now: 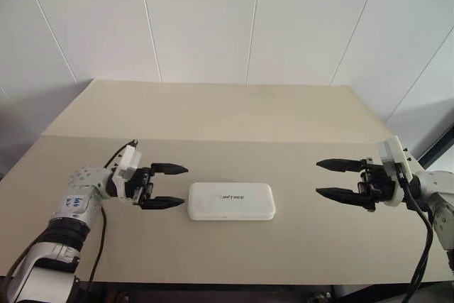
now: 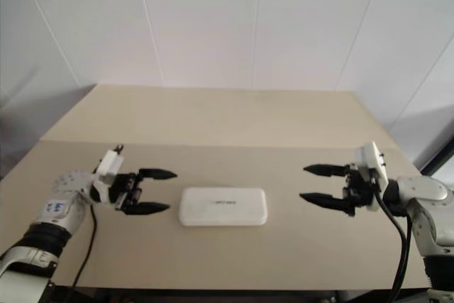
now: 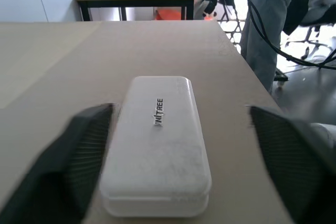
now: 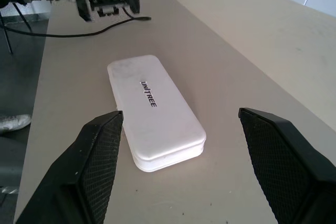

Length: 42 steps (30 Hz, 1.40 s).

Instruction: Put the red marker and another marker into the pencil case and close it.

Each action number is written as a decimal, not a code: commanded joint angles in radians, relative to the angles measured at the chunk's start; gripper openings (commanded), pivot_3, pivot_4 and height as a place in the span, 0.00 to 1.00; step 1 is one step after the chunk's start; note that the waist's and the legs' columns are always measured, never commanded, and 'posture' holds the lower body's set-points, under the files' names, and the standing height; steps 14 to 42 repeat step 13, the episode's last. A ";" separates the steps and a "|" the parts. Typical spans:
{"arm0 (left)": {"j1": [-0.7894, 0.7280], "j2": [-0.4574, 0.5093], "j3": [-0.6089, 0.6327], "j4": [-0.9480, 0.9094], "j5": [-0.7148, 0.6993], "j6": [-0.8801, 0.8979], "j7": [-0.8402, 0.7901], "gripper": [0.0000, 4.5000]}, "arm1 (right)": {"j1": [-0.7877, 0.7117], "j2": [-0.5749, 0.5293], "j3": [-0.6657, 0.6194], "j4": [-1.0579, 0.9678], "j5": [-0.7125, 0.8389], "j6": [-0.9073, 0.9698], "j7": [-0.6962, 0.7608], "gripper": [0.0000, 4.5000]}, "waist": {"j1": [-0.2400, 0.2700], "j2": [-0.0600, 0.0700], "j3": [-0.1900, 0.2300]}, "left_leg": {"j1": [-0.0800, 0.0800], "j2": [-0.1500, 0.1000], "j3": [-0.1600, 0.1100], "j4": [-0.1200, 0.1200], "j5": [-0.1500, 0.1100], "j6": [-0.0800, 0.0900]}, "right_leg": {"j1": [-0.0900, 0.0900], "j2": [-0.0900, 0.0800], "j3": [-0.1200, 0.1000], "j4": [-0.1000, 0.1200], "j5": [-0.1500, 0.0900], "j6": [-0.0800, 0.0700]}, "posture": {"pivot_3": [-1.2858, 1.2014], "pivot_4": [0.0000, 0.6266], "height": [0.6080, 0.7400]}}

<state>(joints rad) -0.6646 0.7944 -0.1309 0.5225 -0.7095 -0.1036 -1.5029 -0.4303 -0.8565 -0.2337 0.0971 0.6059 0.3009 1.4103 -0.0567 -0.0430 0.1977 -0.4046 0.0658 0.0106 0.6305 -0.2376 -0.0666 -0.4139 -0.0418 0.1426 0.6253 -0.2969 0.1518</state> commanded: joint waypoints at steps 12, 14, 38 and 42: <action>0.013 0.038 0.007 -0.037 -0.062 -0.001 -0.112 1.00 | -0.155 0.076 0.067 0.110 -0.050 -0.093 0.020 1.00 | 0.000 0.001 0.000 | 0.000 0.000 0.000 -0.001 0.000 0.000 | -0.001 0.000 0.000 0.000 0.000 -0.001 | 0.52 0.24 1.00; 0.017 0.040 0.015 -0.040 -0.065 0.000 -0.112 1.00 | -0.145 0.083 0.065 0.098 -0.045 -0.091 0.018 1.00 | 0.000 0.001 0.000 | 0.000 0.000 0.000 -0.001 0.000 0.000 | -0.001 0.000 0.000 0.000 0.000 -0.001 | 0.52 0.24 1.00; 0.017 0.040 0.015 -0.040 -0.065 0.000 -0.112 1.00 | -0.145 0.083 0.065 0.098 -0.045 -0.091 0.018 1.00 | 0.000 0.001 0.000 | 0.000 0.000 0.000 -0.001 0.000 0.000 | -0.001 0.000 0.000 0.000 0.000 -0.001 | 0.52 0.24 1.00; 0.017 0.040 0.015 -0.040 -0.065 0.000 -0.112 1.00 | -0.145 0.083 0.065 0.098 -0.045 -0.091 0.018 1.00 | 0.000 0.001 0.000 | 0.000 0.000 0.000 -0.001 0.000 0.000 | -0.001 0.000 0.000 0.000 0.000 -0.001 | 0.52 0.24 1.00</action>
